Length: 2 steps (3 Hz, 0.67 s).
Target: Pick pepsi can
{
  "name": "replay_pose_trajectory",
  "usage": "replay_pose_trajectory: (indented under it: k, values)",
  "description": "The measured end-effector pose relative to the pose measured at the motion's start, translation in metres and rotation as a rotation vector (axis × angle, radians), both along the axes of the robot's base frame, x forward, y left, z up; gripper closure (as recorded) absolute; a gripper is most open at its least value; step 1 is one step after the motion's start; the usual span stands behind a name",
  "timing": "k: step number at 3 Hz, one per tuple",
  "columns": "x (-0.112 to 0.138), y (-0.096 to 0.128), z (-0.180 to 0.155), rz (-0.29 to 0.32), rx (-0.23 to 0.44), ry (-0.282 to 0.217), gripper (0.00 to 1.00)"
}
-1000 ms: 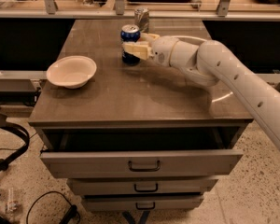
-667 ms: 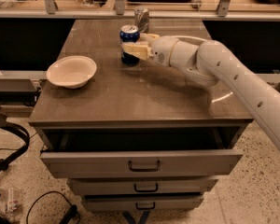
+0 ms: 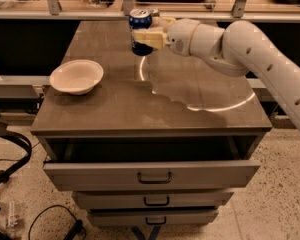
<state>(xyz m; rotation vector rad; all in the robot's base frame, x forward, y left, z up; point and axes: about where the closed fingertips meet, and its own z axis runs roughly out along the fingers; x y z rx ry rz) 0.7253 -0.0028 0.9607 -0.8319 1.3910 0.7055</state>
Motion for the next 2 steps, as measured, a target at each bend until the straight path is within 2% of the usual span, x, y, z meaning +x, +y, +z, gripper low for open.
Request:
replay_pose_trajectory:
  k: [2]
  values:
    - [-0.047, -0.026, 0.07, -0.011, -0.051, -0.082, 1.0]
